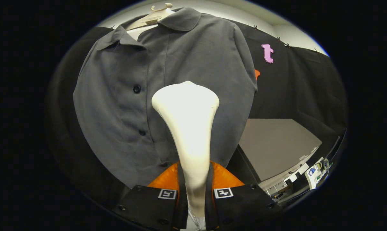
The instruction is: Iron the clothes twice with a garment steamer, once on the left side and once on the right side.
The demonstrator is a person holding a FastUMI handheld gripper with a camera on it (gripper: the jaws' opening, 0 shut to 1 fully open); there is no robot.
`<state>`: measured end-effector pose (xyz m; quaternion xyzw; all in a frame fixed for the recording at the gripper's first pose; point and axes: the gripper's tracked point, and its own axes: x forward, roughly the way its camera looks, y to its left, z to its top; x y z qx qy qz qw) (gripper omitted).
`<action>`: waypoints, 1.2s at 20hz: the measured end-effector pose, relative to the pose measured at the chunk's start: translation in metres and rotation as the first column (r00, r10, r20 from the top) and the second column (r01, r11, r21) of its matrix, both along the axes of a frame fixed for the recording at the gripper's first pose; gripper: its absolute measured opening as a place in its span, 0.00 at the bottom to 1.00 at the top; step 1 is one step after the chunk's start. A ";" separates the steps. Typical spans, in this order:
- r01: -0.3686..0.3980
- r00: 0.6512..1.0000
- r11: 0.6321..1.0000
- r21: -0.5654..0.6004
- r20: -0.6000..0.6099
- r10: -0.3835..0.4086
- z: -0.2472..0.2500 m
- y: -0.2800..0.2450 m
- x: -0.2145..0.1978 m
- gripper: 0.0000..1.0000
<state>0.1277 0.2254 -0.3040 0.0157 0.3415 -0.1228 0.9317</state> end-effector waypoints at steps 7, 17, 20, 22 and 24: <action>-0.002 0.998 1.000 0.012 -0.059 0.003 -0.039 0.012 -0.020 0.29; -0.012 0.989 1.000 0.025 -0.145 0.015 -0.092 0.028 -0.053 0.29; -0.007 0.987 0.999 0.040 -0.163 0.014 -0.106 0.034 -0.059 0.29; -0.006 0.985 0.999 0.048 -0.172 0.014 -0.114 0.037 -0.062 0.29; -0.014 0.985 0.999 0.052 -0.173 0.023 -0.119 0.039 -0.065 0.29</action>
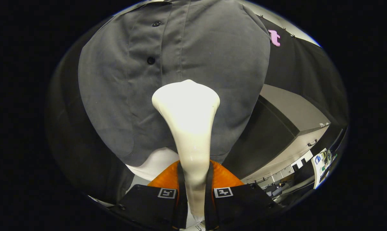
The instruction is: Iron the clothes twice with a garment steamer, once on the left side and once on the right side.
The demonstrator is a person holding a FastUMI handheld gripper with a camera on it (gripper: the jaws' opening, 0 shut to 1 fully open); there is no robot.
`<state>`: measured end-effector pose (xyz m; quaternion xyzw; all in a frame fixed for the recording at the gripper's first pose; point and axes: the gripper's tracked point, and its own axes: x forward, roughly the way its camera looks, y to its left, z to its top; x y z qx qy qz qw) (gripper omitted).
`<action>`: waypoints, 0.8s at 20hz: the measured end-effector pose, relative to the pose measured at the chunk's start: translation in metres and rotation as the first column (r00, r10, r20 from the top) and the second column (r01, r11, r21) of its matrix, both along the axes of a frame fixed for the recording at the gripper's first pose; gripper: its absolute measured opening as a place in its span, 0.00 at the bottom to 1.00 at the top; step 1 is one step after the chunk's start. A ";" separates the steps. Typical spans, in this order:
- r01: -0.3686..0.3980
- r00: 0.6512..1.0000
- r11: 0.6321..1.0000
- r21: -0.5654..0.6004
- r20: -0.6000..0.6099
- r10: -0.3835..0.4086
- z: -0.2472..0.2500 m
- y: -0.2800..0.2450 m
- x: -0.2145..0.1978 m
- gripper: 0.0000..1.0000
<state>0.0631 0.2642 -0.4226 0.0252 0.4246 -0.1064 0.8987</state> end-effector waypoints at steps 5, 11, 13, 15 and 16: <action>-0.005 1.000 1.000 0.020 -0.013 0.006 -0.007 0.007 -0.010 0.29; 0.008 0.999 1.000 -0.012 0.032 -0.007 0.048 0.007 -0.010 0.29; 0.011 0.998 0.999 -0.032 0.059 -0.009 0.079 0.006 -0.009 0.29; 0.017 0.996 0.998 -0.056 0.087 -0.012 0.108 0.004 -0.009 0.29; 0.025 0.994 0.998 -0.063 0.108 -0.018 0.124 0.006 -0.006 0.29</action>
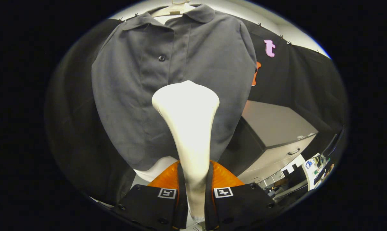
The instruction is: Iron the clothes twice with a garment steamer, once on the left side and once on the right side.
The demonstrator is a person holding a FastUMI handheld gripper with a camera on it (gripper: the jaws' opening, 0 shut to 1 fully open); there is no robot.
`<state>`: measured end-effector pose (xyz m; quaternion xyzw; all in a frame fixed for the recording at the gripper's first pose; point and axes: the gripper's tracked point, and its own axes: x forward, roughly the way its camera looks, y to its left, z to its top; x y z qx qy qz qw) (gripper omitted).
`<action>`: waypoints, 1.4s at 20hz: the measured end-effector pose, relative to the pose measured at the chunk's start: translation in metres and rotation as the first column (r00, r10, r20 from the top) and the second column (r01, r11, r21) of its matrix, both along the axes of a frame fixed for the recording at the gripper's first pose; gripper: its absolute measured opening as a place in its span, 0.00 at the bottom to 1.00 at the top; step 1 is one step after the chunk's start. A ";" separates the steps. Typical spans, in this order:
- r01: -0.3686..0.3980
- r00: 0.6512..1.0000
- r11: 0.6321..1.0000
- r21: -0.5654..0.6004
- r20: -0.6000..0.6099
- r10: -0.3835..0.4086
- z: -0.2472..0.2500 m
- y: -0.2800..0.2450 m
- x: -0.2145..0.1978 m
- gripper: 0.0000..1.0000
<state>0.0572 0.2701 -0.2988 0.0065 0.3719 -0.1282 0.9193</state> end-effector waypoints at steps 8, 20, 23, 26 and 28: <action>-0.043 0.994 0.999 -0.006 0.098 0.044 0.073 0.027 0.016 0.29; -0.147 0.956 0.989 -0.014 0.254 0.146 0.176 0.071 0.065 0.29; -0.174 0.948 0.985 -0.005 0.270 0.169 0.184 0.086 0.081 0.28; -0.200 0.946 0.980 0.009 0.264 0.191 0.179 0.101 0.093 0.29; -0.214 0.944 0.977 0.012 0.259 0.204 0.173 0.110 0.101 0.28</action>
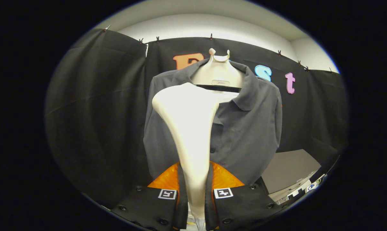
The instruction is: Iron the clothes twice with a garment steamer, once on the left side and once on the right side.
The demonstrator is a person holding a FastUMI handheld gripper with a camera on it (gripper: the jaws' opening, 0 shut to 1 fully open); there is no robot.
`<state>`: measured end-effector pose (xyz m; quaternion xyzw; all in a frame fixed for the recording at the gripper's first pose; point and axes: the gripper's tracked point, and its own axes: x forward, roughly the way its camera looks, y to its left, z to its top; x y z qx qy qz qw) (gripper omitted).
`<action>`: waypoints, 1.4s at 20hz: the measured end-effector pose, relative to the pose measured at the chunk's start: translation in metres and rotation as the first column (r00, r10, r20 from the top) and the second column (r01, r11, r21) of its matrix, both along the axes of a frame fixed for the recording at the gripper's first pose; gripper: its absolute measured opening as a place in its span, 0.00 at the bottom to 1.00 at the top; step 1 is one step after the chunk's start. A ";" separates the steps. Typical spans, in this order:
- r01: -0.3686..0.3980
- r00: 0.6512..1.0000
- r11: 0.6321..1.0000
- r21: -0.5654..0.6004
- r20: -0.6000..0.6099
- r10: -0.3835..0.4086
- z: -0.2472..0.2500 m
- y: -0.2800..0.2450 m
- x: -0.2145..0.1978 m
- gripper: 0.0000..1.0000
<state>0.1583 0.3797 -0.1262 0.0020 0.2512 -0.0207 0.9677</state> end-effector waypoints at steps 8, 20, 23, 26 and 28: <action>-0.037 0.997 0.999 0.014 -0.063 0.038 -0.041 0.025 0.016 0.29; -0.015 0.988 1.000 0.027 -0.154 0.019 -0.106 0.034 0.004 0.29; -0.018 0.982 1.000 0.020 -0.185 0.021 -0.122 0.037 -0.008 0.29; -0.024 0.977 1.000 0.010 -0.213 0.026 -0.142 0.040 -0.017 0.29; -0.025 0.970 1.000 0.005 -0.241 0.026 -0.159 0.041 -0.025 0.29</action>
